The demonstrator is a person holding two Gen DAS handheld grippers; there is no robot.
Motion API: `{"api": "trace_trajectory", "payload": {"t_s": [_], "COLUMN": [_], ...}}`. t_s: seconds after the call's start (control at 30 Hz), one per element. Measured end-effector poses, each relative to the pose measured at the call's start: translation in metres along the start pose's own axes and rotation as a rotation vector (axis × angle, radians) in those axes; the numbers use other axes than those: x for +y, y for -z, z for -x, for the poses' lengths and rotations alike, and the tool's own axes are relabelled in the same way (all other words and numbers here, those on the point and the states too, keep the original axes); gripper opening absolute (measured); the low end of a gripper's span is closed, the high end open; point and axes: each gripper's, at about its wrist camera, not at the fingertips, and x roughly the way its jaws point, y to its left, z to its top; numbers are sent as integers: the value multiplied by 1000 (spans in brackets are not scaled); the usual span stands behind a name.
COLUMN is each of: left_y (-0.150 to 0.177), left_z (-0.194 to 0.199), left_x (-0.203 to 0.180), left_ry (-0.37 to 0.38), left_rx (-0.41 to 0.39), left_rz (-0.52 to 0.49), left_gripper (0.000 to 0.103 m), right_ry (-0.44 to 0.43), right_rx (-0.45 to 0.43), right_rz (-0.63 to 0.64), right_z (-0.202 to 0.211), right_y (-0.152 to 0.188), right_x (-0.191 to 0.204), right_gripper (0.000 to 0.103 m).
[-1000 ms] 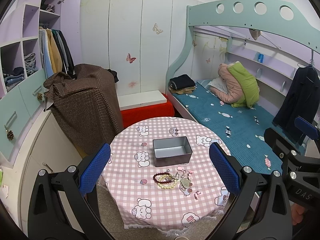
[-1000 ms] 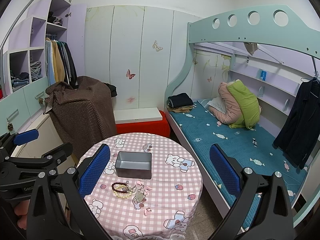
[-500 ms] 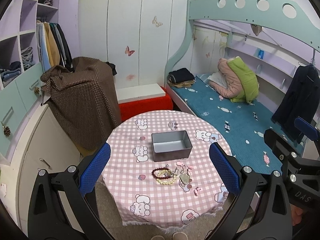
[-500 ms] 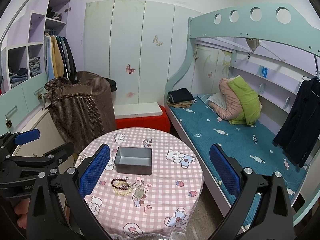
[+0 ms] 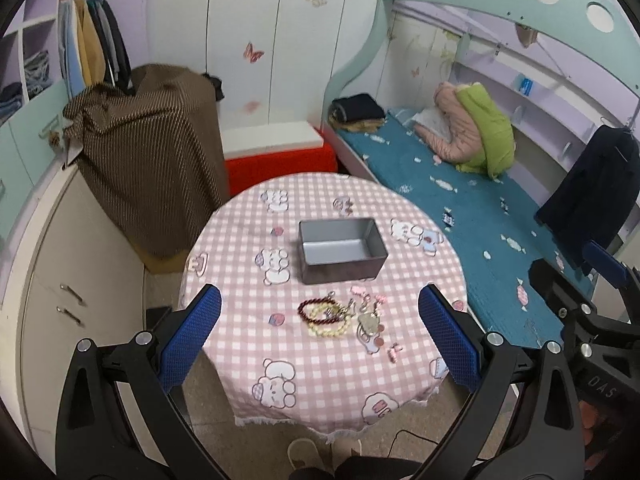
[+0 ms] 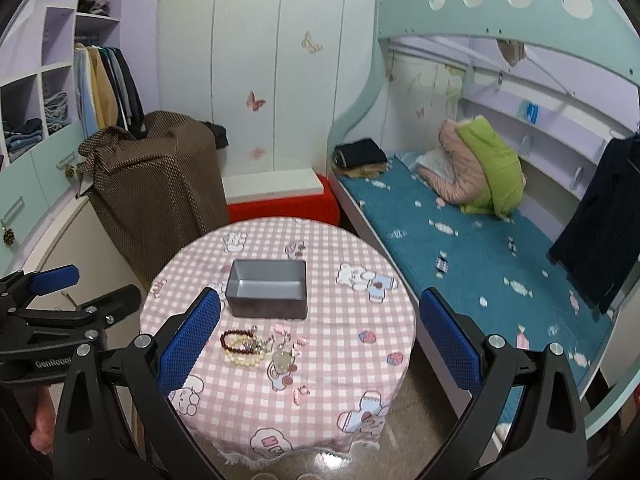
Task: Organize jewelry
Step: 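Move both tools toward the bracelets beside the grey tray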
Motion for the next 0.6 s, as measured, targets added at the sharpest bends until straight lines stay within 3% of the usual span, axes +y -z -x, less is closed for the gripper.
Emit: {"api": "trace_trajectory", "payload": {"t_s": [0.13, 0.3, 0.6], "left_y": [6, 15, 23], "left_z": [-17, -39, -102], "left_x": [13, 23, 45], "left_ry": [42, 12, 47], "left_rx": [59, 139, 259], "left_rz": [26, 27, 70], "left_gripper": [98, 98, 98], "right_ry": [22, 34, 17], "right_rx": [51, 116, 217], "right_rz": [-23, -60, -102], "right_z": [-12, -28, -71], "right_y": [8, 20, 31], "right_x": [-1, -6, -22], "right_gripper": [95, 95, 95]}}
